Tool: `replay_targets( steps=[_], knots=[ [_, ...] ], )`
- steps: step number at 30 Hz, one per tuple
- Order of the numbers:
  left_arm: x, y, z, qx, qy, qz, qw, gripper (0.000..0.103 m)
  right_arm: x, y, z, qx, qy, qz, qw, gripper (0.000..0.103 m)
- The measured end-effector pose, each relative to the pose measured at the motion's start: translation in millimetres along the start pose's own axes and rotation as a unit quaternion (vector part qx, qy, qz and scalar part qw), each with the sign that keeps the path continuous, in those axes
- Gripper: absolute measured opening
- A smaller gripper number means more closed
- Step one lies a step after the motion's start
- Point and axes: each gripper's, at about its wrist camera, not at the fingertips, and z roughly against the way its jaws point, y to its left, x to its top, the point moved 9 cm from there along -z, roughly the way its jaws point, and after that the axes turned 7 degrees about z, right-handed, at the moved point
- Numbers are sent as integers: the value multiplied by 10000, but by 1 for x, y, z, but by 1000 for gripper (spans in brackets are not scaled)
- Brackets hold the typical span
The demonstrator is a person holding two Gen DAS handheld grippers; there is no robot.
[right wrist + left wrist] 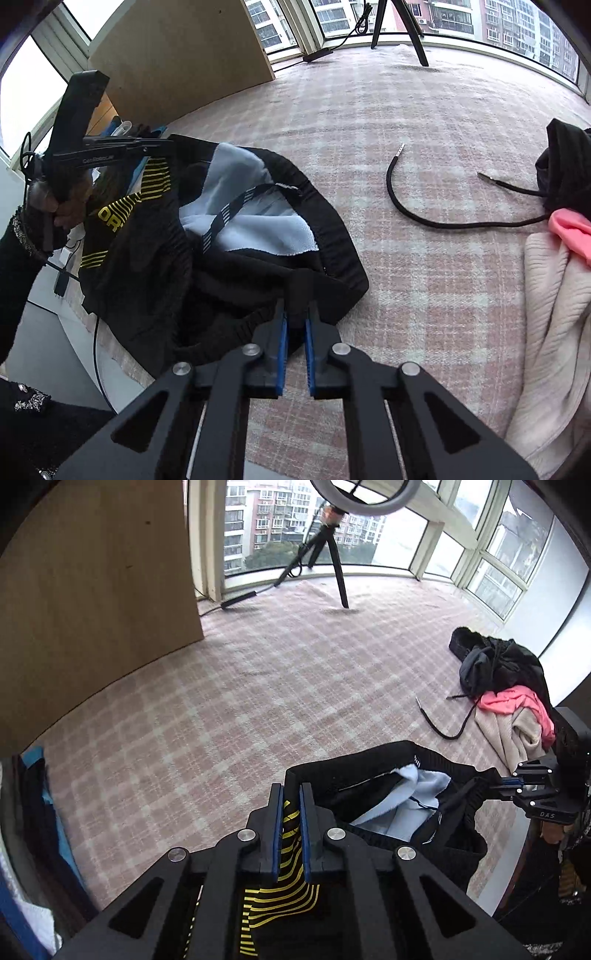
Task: Fold clothes
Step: 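Lift the pants by the waistband with both tools and shake them out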
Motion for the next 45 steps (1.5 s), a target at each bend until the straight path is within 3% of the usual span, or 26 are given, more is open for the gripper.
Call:
replay_targets(
  steps=[5, 8, 15, 20, 22, 24, 27, 29, 32, 34, 36, 37, 41, 43, 45],
  knots=[
    [0, 47, 104, 318, -843, 544, 9944, 7, 48, 0, 48, 352, -801, -5, 9962, 7],
    [5, 52, 165, 402, -1336, 717, 9876, 7, 87, 11, 88, 474, -1384, 139, 9891, 7],
    [42, 31, 304, 802, -2529, 404, 9633, 7, 181, 71, 214, 494, -2775, 1211, 9518, 6],
    [60, 13, 368, 852, -2811, 385, 9551, 7, 221, 106, 294, 371, -3467, 1639, 9228, 6],
    [50, 9, 370, 876, -2735, 354, 9572, 7, 226, 120, 320, 313, -3628, 1828, 9132, 6],
    [40, 5, 371, 897, -2653, 322, 9594, 7, 219, 127, 332, 225, -3610, 1887, 9130, 6],
    [15, 3, 347, 692, -2362, 431, 9683, 7, 199, 128, 328, 290, -3401, 1783, 9229, 7],
    [0, 11, 311, 420, -1968, 743, 9767, 7, 187, 117, 308, 360, -3116, 1480, 9379, 7],
    [-25, 39, 216, 235, -1129, 1280, 9850, 7, 171, 86, 240, 555, -2412, 778, 9658, 7],
    [-43, 59, 149, 132, -535, 1624, 9852, 7, 162, 61, 173, 477, -1794, 362, 9820, 7],
    [-56, 76, 80, 370, 4, 1677, 9851, 7, 156, 38, 100, 182, -1137, 131, 9933, 7],
    [-63, 84, 48, 479, 254, 1708, 9838, 7, 153, 26, 62, 89, -771, 43, 9970, 7],
    [-77, 107, 5, 555, 540, 2052, 9756, 9, 141, -5, -52, -58, 305, -87, 9995, 7],
    [-84, 117, -15, 584, 666, 2217, 9711, 12, 138, -13, -73, 59, 573, -177, 9982, 8],
    [-80, 116, 3, 512, 445, 2159, 9741, 15, 137, -18, -79, 272, 653, -267, 9971, 11]
  ],
)
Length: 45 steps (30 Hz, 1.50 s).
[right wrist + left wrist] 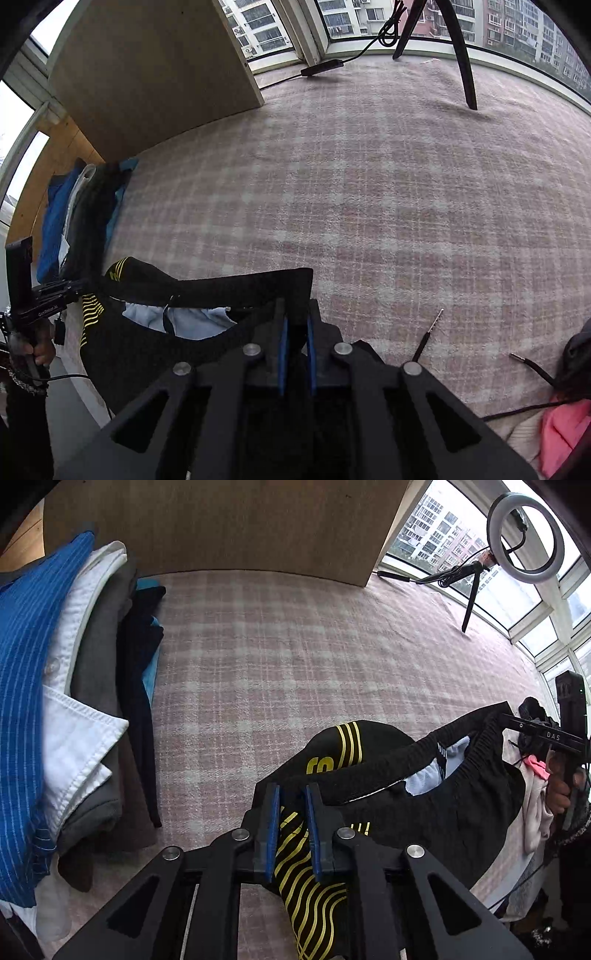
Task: Fold clothes
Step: 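Lift the pants by the waistband with both tools and shake them out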
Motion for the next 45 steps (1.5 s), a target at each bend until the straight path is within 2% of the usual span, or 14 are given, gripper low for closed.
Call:
replay_targets(
  steps=[5, 9, 12, 14, 15, 20, 26, 30, 32, 33, 34, 35, 41, 45],
  knots=[
    [-18, -10, 31, -166, -253, -445, 9985, 38, -1, 1, 35, 614, -362, 371, 9968, 18],
    [-33, -13, 4, 91, 38, -830, 9965, 47, -4, 4, 34, 470, -286, 948, 9940, 24],
    [-35, -13, -18, -57, 237, -677, 9974, 42, -4, 4, 17, 357, -89, 1280, 9911, 25],
    [-33, -15, -25, -74, 265, -602, 9978, 10, -3, 3, 4, 287, 29, 1411, 9896, 31],
    [-32, -16, -28, -75, 262, -567, 9980, 2, -2, 3, -2, 284, 86, 1435, 9892, 36],
    [-16, 2, 6, -472, -349, -9, 9983, 2, 4, 6, -17, 529, 131, 1497, 9872, 40],
    [-21, 22, -10, -289, -150, 219, 9992, 5, 9, 18, -36, 761, 293, 1593, 9839, 40],
    [-19, 20, -18, -222, -106, 180, 9995, 27, 12, 24, -42, 996, 317, 1573, 9820, 40],
    [-16, 18, -21, -191, -148, 118, 9996, 20, 13, 26, -45, 1043, 313, 1571, 9816, 40],
    [-15, 17, -22, -176, -171, 91, 9997, 3, 13, 27, -45, 1055, 286, 1565, 9816, 31],
    [-13, 15, -18, -176, -215, 96, 9996, 3, 14, 29, -45, 1114, 259, 1543, 9814, 23],
    [-11, 13, -15, -176, -260, 101, 9995, 3, 17, 31, -39, 1142, 133, 1503, 9819, 7],
    [51, -16, 75, -242, -1153, -240, 9927, 3, 67, 39, 45, 946, -1095, 1391, 9796, 6],
    [129, -60, 196, -275, -2354, -777, 9684, 2, 141, 61, 164, 491, -2306, 1722, 9564, 6]
  ],
)
